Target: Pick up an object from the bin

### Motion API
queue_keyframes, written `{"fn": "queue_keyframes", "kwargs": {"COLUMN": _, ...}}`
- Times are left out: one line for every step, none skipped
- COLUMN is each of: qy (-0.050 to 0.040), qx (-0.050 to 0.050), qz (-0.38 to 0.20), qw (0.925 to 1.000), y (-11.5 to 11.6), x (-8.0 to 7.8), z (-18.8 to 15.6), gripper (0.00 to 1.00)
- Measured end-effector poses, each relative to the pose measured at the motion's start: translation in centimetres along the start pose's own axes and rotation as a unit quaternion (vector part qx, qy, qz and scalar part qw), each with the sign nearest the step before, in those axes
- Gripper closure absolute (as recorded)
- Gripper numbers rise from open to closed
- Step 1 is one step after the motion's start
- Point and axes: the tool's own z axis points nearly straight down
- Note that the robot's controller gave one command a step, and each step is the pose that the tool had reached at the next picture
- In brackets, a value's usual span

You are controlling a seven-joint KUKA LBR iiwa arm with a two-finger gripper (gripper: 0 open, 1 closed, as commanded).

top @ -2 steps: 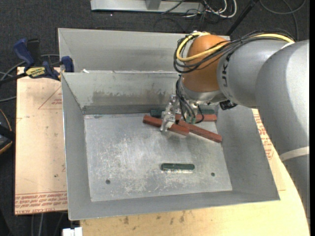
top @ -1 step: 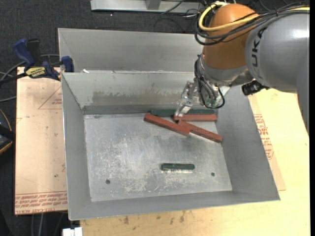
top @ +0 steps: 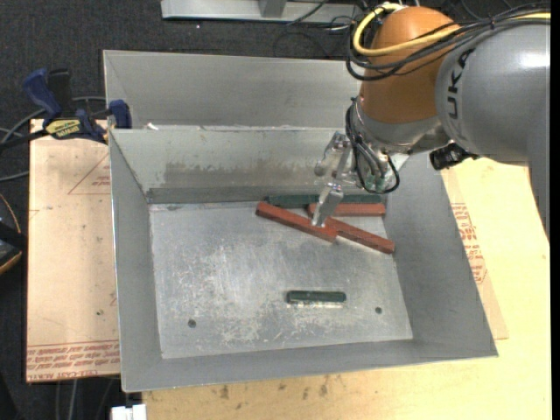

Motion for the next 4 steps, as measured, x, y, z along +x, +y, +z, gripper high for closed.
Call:
{"fn": "queue_keyframes", "kwargs": {"qy": 0.0000, "qx": 0.000, "qz": 0.000, "qw": 1.0000, "y": 0.0, "x": 0.0, "z": 0.0, "gripper": 0.00}}
{"fn": "queue_keyframes", "kwargs": {"qy": 0.0022, "qx": 0.000, "qz": -0.029, "qw": 0.9996, "y": -1.3, "x": 0.2, "z": -2.1, "gripper": 0.00}}
{"fn": "queue_keyframes", "kwargs": {"qy": -0.0042, "qx": 0.000, "qz": -0.035, "qw": 0.9994, "y": -2.0, "x": 0.7, "z": 1.2, "gripper": 0.00}}
{"fn": "queue_keyframes", "kwargs": {"qy": -0.0130, "qx": -0.005, "qz": 0.046, "qw": 0.9988, "y": -2.4, "x": 1.0, "z": 11.7, "gripper": 1.00}}
